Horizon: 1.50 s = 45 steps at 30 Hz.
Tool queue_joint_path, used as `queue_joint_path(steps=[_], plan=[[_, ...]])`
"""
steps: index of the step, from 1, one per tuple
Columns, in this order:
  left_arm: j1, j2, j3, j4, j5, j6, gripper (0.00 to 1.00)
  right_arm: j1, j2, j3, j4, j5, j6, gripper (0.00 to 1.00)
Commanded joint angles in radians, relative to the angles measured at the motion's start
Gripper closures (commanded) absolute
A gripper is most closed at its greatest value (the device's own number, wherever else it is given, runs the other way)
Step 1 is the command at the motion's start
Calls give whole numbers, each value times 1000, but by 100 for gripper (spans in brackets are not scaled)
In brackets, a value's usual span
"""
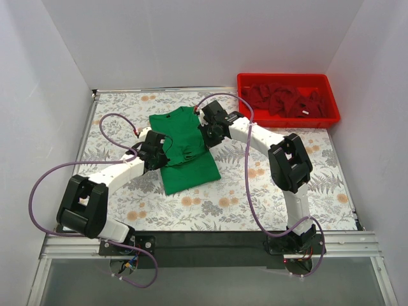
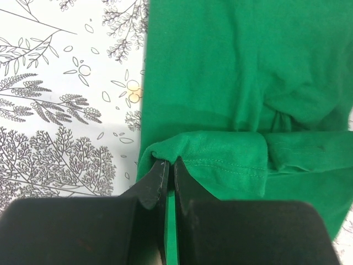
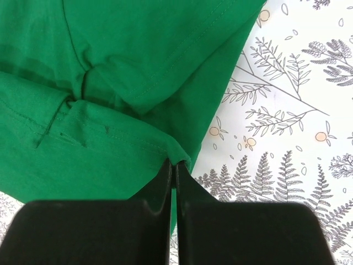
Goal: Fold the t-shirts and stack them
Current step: Fold the tshirt
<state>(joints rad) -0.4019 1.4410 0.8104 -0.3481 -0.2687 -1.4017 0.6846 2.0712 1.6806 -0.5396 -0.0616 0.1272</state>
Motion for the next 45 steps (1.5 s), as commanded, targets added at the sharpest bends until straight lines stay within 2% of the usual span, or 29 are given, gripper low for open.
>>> queue_joint_path(steps=[1,7,9,10,11,12,13,14,15,16,18,21,26,29,37,45], plan=[[9,24,-14,37,-41,12,100,-10,12,13,61,17,3,99],[15,74,-20,60,-32,15,100,-14,43,-9,90,22,12,99],[15,85,-13,63,-29,20,96,-16,52,-12,95,17,17,98],[15,84,-10,63,-29,29,91,-16,55,-10,93,13,18,96],[15,79,-5,61,-30,33,80,-17,52,-9,95,13,22,94],[17,72,4,60,-30,38,74,-16,49,-9,95,9,26,91],[15,49,9,57,-32,49,67,-16,41,-10,95,0,29,81],[15,32,15,44,-33,53,59,-14,20,-13,95,-3,32,76],[17,13,24,35,-33,59,44,-14,6,-16,96,-7,35,73],[15,-26,38,25,-33,63,40,-14,-8,-28,99,-20,40,66],[12,-65,49,-9,-14,69,33,-11,-54,-53,118,-32,43,64],[-15,-152,41,-60,41,43,34,7,-98,-110,157,-95,48,64],[-92,-212,-55,-74,135,-13,63,36,-100,-171,208,-205,90,68],[-129,-186,-77,-57,163,-13,71,47,-83,-186,242,-260,124,70],[-198,-33,-82,18,212,0,71,55,-2,-159,279,-299,150,71],[-210,-8,-99,17,227,3,71,20,107,-35,279,-293,164,71]])
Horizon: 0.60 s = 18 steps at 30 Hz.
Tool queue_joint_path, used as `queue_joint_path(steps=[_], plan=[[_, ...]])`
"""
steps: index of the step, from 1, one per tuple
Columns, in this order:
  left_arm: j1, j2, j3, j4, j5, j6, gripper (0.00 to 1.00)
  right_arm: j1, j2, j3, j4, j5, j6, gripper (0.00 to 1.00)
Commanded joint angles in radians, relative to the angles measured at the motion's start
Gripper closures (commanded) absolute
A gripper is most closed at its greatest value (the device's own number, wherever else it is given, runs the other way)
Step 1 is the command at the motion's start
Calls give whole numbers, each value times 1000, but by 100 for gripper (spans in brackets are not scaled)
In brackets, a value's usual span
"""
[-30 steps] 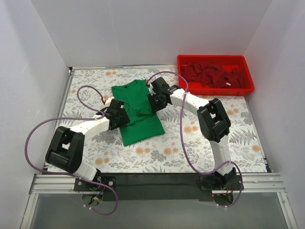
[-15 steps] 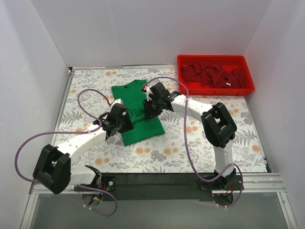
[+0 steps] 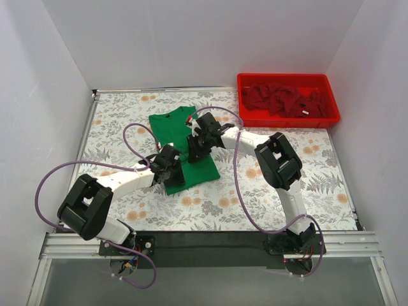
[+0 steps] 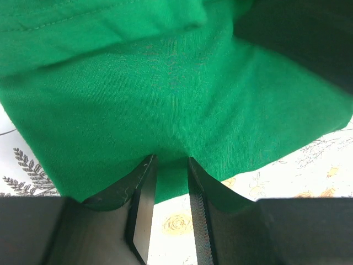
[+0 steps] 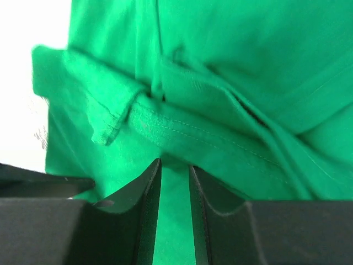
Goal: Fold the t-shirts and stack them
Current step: Fold the tshirt
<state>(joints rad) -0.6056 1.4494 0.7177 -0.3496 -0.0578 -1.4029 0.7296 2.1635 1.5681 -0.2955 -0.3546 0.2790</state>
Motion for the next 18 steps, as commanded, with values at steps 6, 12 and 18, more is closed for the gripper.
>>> queue_joint_path(steps=[6,12,18], plan=[[-5,-27,-21,17,18,10,71,-108,82,233,35,2,55,70],[10,-26,61,-17,-33,28,70,-173,105,281,35,-55,82,68],[117,11,150,-3,-44,94,70,-183,-60,107,38,-75,34,68]])
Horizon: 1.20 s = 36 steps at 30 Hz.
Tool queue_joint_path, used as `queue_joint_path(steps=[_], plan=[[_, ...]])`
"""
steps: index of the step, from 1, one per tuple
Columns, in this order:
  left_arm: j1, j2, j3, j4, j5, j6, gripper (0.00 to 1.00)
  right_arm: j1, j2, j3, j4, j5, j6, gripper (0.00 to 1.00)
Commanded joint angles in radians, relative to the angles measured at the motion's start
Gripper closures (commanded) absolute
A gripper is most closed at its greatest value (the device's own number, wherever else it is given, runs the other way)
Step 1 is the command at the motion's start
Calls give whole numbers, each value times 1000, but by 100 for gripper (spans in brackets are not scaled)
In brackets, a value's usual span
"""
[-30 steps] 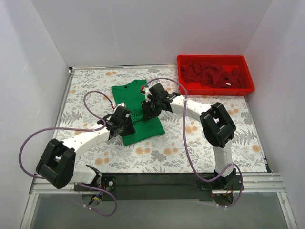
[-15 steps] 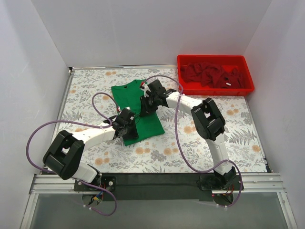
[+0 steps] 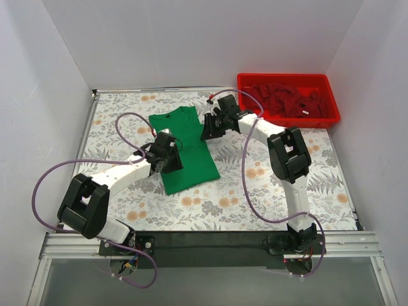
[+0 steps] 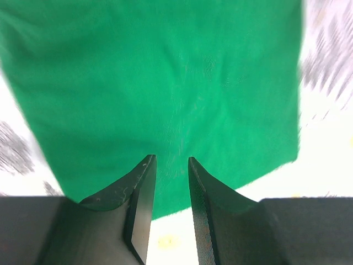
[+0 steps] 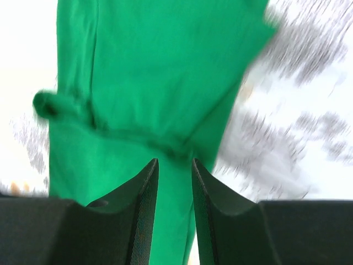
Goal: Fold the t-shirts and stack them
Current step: Fold the tshirt
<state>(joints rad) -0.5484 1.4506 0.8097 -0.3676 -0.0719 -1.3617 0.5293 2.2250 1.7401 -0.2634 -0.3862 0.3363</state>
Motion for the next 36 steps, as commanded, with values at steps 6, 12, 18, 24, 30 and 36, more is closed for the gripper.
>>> queue_joint_path(steps=[6,12,18,24,30,36], plan=[[140,155,172,39,-37,125,73,17,-275,-298,39,-83,-31,68],[250,354,334,55,-45,167,73,17,-375,-437,85,-152,-28,67],[283,413,480,-5,24,167,62,17,-409,-523,124,-215,-29,67],[242,145,269,1,144,60,52,21,-421,-585,254,-327,36,66],[165,-110,-42,24,242,-86,60,99,-364,-577,396,-424,98,65],[142,-156,-184,32,184,-148,73,188,-246,-515,435,-496,110,65]])
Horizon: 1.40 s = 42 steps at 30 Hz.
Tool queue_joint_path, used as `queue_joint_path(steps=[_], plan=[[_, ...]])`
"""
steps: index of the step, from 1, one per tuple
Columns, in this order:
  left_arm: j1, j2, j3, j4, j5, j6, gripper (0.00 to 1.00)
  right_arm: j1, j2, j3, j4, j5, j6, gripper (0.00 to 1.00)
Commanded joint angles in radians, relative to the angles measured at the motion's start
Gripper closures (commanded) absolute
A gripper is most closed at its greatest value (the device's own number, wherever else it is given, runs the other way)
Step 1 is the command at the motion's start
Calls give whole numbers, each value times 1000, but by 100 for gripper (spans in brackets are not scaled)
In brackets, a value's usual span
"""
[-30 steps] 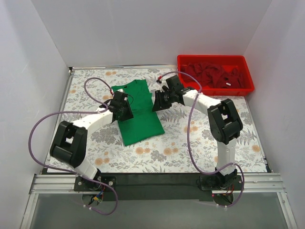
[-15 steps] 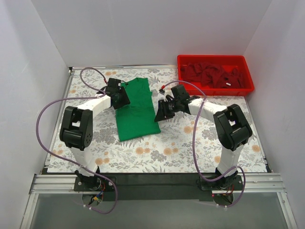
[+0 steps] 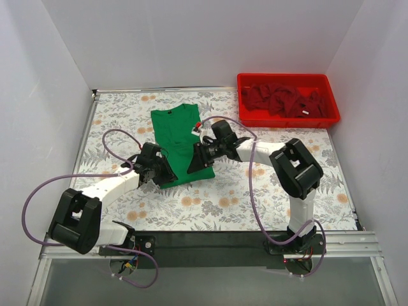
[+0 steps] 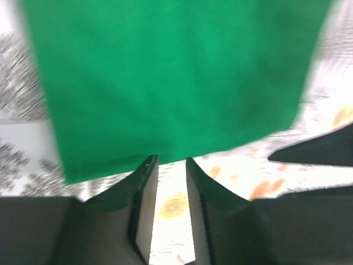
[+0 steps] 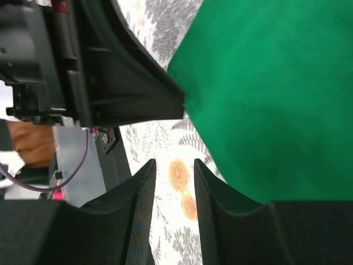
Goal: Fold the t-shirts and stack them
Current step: Fold the tshirt
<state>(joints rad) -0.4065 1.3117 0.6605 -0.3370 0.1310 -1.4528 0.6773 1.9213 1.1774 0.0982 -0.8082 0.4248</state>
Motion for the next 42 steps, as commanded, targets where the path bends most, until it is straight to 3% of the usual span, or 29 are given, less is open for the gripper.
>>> queue_joint_path(steps=[1,5,10,21,27,32,36,42], plan=[[0,-14,-41,0,-48,-61,74,45,73,53,86,-75,23,65],[0,6,-47,-20,-113,-92,82,45,152,38,120,-59,31,67],[9,49,-44,-75,-134,-101,84,15,194,-31,167,-69,34,68],[14,18,-76,-103,-94,-106,87,-123,36,-200,169,-100,-24,70],[14,40,-35,-125,-84,-90,87,-162,73,-252,167,-85,-55,70],[14,-5,43,-203,-119,-72,76,-162,-10,-265,117,-45,-58,74],[12,-28,112,-280,-191,-54,67,-156,-143,-257,8,97,-84,72],[0,10,160,-297,-208,-15,60,-105,-156,-98,-214,231,-172,69]])
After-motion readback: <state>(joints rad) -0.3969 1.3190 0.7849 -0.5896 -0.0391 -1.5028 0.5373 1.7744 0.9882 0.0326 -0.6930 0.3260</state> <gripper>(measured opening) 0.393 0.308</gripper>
